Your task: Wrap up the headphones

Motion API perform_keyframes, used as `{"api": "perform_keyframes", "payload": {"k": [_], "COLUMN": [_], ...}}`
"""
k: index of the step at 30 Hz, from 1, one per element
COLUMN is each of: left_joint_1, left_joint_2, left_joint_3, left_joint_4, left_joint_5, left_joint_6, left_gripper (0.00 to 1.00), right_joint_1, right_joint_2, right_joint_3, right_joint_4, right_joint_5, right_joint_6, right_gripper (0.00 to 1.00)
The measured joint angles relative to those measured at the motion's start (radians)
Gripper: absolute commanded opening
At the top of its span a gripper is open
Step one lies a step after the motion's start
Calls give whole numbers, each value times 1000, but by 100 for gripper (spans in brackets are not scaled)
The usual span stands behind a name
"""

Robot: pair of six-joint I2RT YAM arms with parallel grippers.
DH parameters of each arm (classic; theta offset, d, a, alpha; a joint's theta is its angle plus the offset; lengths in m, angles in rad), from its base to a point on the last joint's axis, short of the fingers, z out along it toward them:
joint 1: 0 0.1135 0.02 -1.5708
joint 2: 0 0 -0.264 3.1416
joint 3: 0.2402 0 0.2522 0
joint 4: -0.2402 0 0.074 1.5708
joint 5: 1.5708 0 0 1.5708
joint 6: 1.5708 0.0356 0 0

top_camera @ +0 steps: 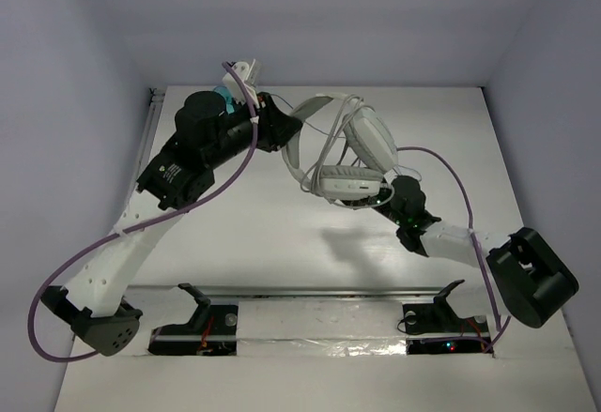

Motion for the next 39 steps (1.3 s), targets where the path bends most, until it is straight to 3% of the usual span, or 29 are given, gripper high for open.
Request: {"api": "perform_keyframes", "payload": {"k": [5,12,20,25,32,39], "left_joint_1": [0,0,0,-6,-76,-140], "left_joint_2": [-4,-23,-60,-64,-60,-60], "left_joint_3": [-109,-348,-554,-650,-754,-863], "left_joint_4": [130,303,428,484,546,632], "left_joint_5": [-108,-362,-588,-668,-803,-906], "left_joint_6": [-92,-208,-275,-279,-270,-285], "left_gripper": [0,0,0,0,0,0], "right_joint_1": [44,180,327,376,404,420], "right_joint_2": [0,30,177,285,335,250], "right_joint_3": [-16,-48,-116,-115,-56,-24], "right_joint_4": [35,168,438,481,494,491], "right_joint_5": [-31,-32,13,19,28,109], "right_joint_6": [115,326,564,670,744,755], "right_gripper": [5,5,6,6,7,10]}}
